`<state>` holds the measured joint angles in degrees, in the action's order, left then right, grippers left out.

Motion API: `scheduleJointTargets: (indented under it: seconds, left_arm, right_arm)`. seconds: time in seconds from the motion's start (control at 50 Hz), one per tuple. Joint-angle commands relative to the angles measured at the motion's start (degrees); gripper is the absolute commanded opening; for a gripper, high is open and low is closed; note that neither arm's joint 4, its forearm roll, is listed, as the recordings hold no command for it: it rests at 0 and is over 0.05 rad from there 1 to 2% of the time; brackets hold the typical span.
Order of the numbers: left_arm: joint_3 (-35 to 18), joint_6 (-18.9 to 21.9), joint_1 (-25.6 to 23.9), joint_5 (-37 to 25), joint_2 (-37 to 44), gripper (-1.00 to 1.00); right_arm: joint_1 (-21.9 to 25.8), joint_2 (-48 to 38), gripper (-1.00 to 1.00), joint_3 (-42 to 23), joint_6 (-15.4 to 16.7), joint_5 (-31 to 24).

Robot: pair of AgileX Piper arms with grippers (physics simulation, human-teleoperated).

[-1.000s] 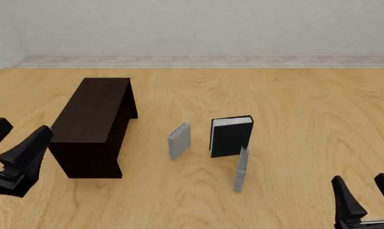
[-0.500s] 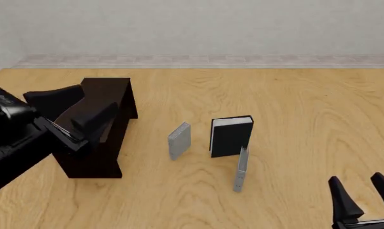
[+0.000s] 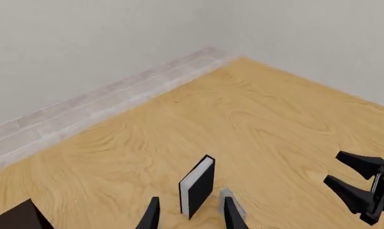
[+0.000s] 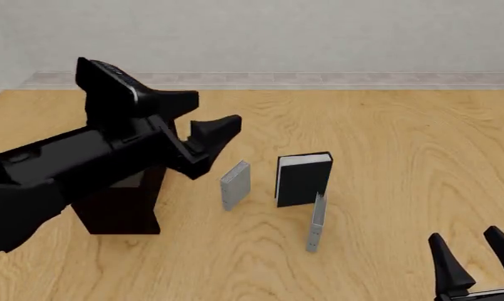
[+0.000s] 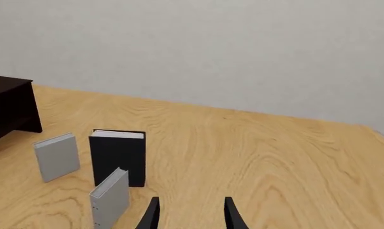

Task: Pick up the book in the middle and place it on the cabinet shelf.

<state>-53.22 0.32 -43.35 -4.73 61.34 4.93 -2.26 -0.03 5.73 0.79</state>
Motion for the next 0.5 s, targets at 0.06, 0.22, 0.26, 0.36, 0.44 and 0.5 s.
scheduleJointTargets:
  seconds: [0.06, 0.22, 0.26, 0.36, 0.44, 0.5]
  left_arm:
    - [-9.3, 1.8, -3.7, -5.3, 8.8, 1.00]
    - [-11.3, 3.8, -5.1, -6.3, 12.9, 1.00]
    - [-11.9, 5.5, -3.9, -6.4, 15.2, 1.00]
    - [-14.0, 4.6, -3.7, -7.0, 17.6, 1.00]
    - [-14.5, 6.3, -3.5, -6.4, 20.4, 1.00]
    - [-15.1, 6.8, -4.0, -6.7, 21.4, 1.00]
  right_arm:
    - [0.6, 0.2, 1.00, 0.0, 0.5, 0.1]
    - [1.1, -0.4, 1.00, 0.0, 1.2, 0.4]
    - [1.0, -0.2, 1.00, 0.0, 1.1, 0.3]
    - [1.2, 0.0, 1.00, 0.0, 1.1, 0.2]
    - [1.3, 0.1, 1.00, 0.0, 1.1, 0.1]
    - [1.3, 0.1, 1.00, 0.0, 1.2, 0.1]
